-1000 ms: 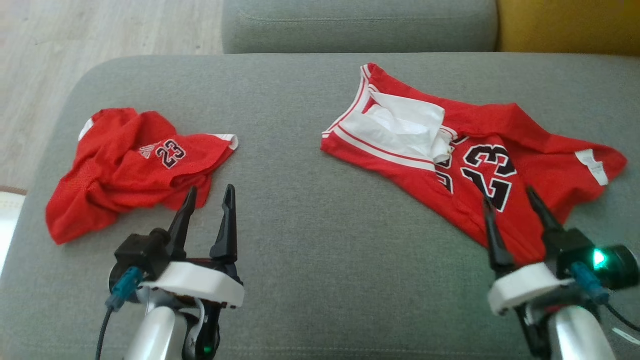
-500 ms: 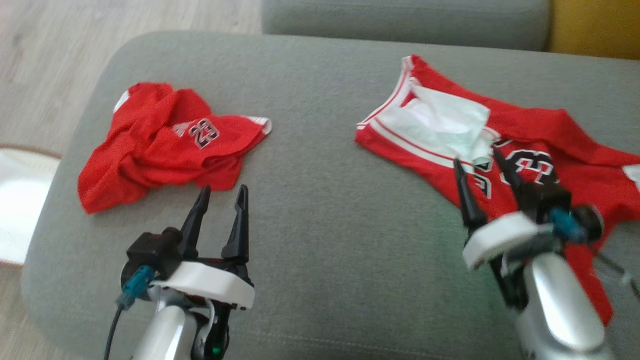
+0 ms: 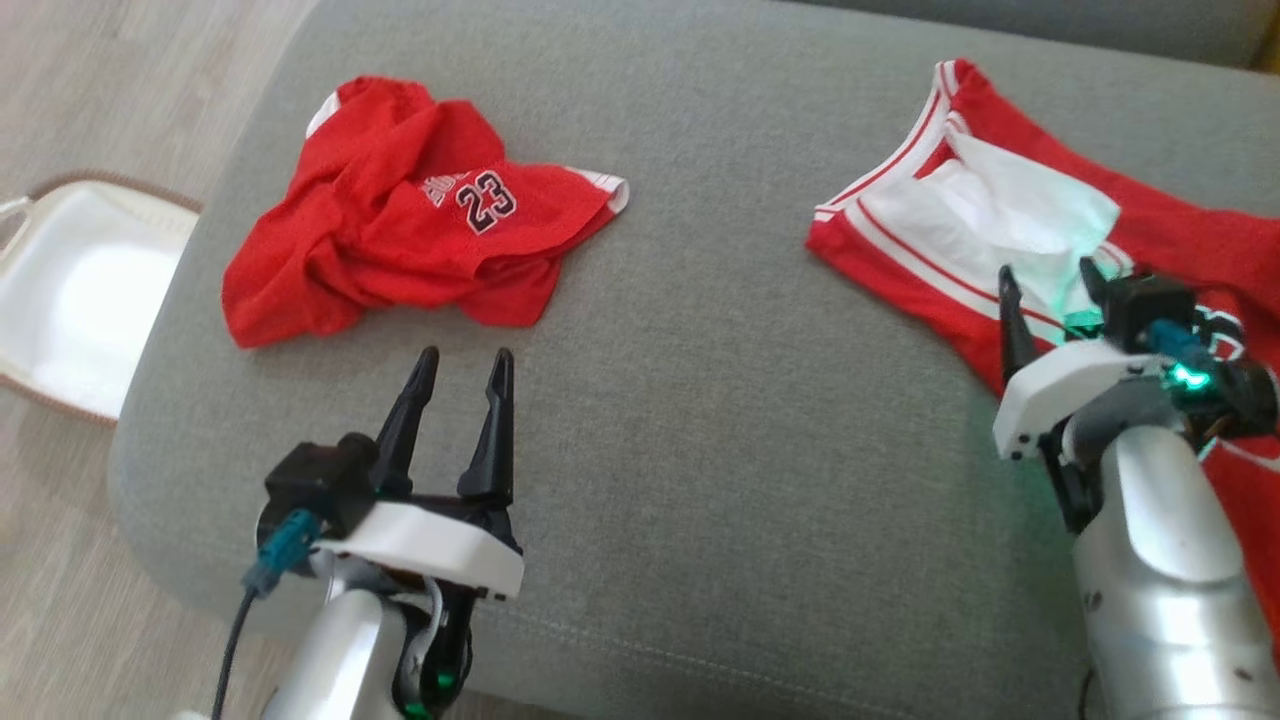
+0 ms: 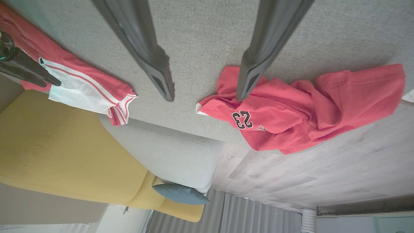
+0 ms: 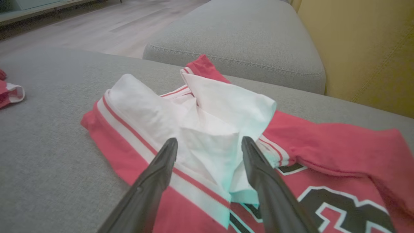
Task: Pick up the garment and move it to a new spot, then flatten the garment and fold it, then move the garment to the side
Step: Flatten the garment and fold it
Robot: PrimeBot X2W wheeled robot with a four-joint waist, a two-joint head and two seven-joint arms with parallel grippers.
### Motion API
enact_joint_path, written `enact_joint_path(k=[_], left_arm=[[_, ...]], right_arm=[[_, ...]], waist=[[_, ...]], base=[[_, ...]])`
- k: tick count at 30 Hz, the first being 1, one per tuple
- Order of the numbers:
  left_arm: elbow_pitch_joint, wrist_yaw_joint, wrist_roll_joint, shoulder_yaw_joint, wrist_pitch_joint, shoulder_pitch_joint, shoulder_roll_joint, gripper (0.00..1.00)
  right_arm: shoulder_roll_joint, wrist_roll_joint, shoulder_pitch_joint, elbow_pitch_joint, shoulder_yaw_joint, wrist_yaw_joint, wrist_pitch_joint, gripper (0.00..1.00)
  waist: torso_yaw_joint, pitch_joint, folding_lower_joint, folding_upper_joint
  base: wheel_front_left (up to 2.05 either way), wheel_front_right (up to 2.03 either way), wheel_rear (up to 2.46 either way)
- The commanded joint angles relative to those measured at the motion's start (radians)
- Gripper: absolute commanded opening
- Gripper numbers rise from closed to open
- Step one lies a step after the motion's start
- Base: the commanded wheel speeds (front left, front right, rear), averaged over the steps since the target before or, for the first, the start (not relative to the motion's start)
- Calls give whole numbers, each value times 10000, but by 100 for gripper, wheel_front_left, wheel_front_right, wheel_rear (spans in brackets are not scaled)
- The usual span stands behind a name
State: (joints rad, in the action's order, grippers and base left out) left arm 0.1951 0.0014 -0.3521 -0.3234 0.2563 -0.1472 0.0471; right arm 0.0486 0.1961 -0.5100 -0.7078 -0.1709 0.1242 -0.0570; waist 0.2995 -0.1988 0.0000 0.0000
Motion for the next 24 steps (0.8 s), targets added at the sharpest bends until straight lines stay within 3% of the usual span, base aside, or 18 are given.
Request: enact_joint_path(k=[1, 7, 8, 9, 10, 15, 24], left_arm=[[-375, 35, -48, 262, 55, -460, 31, 100], [-368, 43, -102, 241, 55, -581, 31, 100], [-366, 51, -111, 231, 55, -598, 31, 100], [-364, 58, -118, 217, 55, -613, 31, 100], [-362, 67, -125, 206, 55, -626, 31, 100], [-288, 97, -106, 239, 55, -655, 31, 100], [-195, 72, 24, 367, 55, -501, 31, 100]], right_arm=[[17, 114, -452, 169, 147, 65, -177, 100], [17, 425, -964, -622, -112, 65, -484, 100], [17, 431, -1039, -751, -125, 65, -529, 85], [17, 405, -1112, -877, -98, 65, -610, 9], [17, 374, -1179, -997, -64, 65, -698, 0], [17, -192, -1415, -1497, 527, 65, -1290, 0], [16, -1982, -905, -1400, 2860, 65, -1780, 0]], waist=[[95, -138, 0, 0], [166, -343, 0, 0], [165, -364, 0, 0], [166, -380, 0, 0], [161, -387, 0, 0], [43, -292, 0, 0], [-437, 300, 0, 0]], base=[[0, 0, 0], [0, 0, 0], [0, 0, 0], [0, 0, 0], [0, 0, 0], [0, 0, 0], [0, 0, 0]])
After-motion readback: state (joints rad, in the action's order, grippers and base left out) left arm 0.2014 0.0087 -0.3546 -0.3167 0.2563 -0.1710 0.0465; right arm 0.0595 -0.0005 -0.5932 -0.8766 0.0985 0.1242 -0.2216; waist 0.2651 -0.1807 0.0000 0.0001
